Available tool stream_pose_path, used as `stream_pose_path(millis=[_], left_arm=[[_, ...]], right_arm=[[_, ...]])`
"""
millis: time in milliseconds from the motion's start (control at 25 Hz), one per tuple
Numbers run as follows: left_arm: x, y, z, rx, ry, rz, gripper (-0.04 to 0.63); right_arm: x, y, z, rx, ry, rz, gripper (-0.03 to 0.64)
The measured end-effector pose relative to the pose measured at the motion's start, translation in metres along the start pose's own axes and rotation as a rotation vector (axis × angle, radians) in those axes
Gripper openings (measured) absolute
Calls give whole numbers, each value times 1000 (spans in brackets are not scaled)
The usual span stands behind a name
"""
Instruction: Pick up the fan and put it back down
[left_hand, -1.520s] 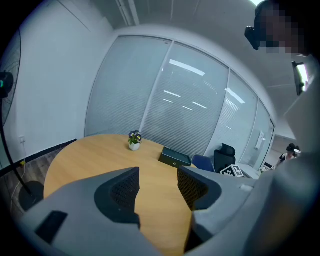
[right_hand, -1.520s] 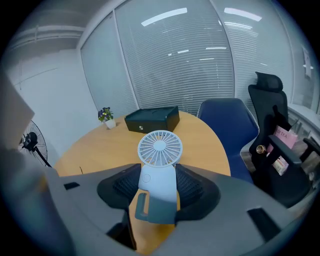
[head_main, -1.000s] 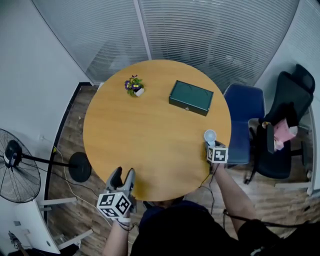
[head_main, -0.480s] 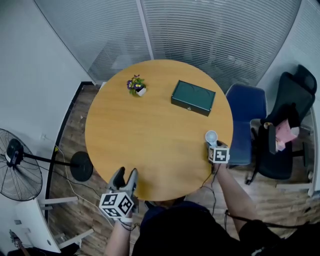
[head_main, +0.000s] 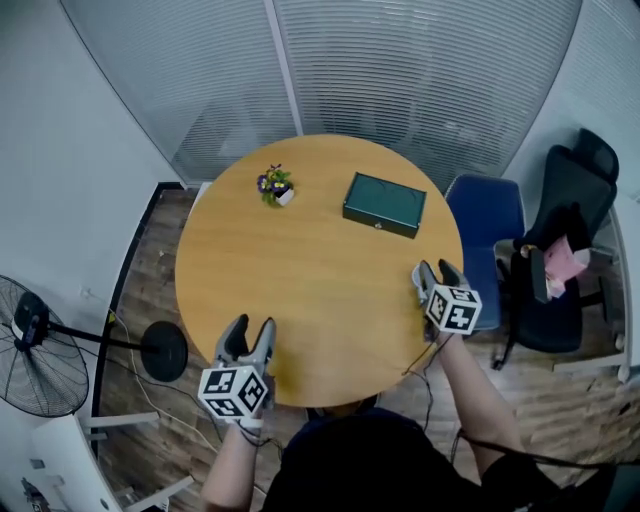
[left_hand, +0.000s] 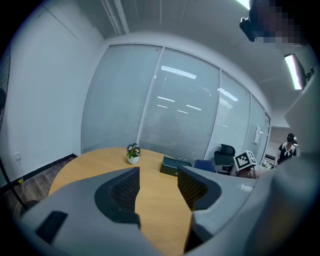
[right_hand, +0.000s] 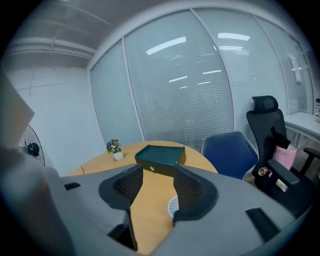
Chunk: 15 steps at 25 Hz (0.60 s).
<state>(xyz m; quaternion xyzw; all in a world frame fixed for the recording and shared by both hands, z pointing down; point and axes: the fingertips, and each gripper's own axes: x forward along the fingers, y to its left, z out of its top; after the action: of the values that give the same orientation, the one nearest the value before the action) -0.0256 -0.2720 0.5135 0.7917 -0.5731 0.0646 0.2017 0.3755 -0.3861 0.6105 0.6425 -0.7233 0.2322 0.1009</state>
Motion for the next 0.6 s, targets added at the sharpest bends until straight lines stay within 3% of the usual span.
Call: stream_pose_path(millis=[360, 600], left_arm=[[-4, 4, 90, 116, -192, -77, 206], [-19, -12, 136, 173, -287, -157, 181]], right_arm=[[-96, 94, 123, -72, -320, 59, 187], [-158, 150, 173, -126, -490, 73, 157]])
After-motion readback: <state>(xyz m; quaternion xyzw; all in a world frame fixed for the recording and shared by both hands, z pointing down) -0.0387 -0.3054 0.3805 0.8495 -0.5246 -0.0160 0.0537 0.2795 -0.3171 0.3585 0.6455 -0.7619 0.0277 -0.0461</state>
